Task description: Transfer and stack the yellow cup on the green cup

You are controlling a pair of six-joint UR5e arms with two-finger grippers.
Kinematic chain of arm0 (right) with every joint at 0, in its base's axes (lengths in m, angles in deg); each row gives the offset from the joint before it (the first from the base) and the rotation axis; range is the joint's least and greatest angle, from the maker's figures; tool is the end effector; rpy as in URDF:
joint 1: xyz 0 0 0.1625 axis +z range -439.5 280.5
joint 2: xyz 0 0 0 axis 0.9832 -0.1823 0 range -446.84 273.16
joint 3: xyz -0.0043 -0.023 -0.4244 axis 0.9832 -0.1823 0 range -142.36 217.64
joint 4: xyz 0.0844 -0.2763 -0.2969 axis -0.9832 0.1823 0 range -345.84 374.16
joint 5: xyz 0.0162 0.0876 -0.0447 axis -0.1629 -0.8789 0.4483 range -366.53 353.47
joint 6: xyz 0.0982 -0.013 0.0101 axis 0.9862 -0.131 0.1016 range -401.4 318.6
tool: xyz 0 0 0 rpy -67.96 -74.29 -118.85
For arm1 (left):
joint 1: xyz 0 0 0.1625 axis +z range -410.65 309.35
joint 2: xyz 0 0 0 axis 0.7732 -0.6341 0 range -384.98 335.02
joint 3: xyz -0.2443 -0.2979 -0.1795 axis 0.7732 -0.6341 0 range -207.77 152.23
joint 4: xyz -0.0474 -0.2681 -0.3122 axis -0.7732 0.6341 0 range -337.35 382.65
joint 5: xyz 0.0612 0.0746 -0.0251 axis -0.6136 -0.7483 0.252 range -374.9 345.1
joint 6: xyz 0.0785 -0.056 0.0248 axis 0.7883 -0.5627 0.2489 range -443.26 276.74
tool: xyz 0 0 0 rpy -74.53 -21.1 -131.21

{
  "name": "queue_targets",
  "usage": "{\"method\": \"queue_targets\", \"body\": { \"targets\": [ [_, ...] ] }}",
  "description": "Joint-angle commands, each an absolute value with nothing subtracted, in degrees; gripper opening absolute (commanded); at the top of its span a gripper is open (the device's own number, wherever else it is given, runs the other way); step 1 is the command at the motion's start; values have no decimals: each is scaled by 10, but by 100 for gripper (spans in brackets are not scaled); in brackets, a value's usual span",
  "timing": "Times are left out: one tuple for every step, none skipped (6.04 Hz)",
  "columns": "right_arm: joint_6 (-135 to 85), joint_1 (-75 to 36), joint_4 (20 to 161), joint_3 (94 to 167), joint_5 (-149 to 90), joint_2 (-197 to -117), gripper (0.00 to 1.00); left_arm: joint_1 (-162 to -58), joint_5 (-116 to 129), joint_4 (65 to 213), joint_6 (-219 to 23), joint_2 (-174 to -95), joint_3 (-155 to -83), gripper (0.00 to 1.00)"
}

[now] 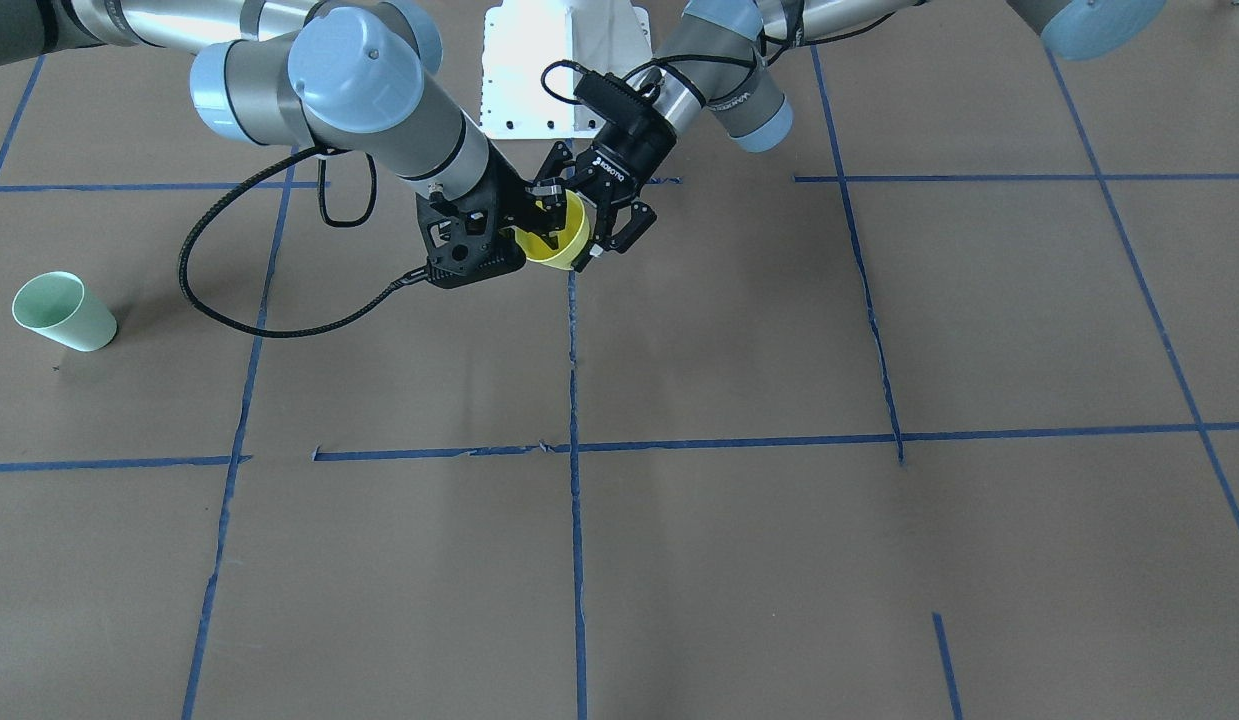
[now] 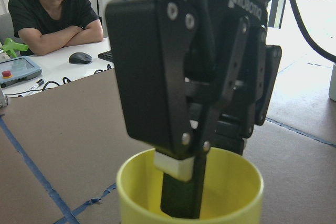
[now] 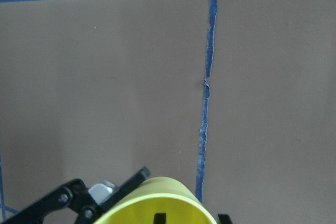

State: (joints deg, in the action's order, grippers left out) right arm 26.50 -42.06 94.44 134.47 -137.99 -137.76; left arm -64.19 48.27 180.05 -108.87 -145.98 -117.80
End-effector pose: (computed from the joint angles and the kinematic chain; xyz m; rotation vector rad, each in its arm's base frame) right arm -0.4821 -0.4539 0.1705 -0.1162 -1.1287 -0.1127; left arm 0.5691 -0.3205 0.2130 1.3202 1.0846 0.2595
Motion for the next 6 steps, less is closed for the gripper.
{"method": "queue_targets", "body": {
  "targets": [
    [269, -420, 942, 1347, -1377, -1383, 0, -643, 479, 1802, -1089, -1462, -1178, 81],
    [271, -415, 943, 1348, -1376, -1383, 0, -642, 477, 1804, -1089, -1465, -1179, 98],
    [283, -409, 942, 1348, -1375, -1383, 0, -642, 468, 1804, -1089, -1466, -1178, 99],
    [311, -405, 942, 1348, -1360, -1383, 0, -642, 468, 1803, -1090, -1473, -1179, 100],
    [354, -390, 942, 1349, -1350, -1382, 0, -642, 468, 1803, -1090, -1474, -1178, 100],
    [424, -370, 942, 1353, -1321, -1383, 0, -642, 467, 1803, -1090, -1474, -1179, 100]
  ]
}}
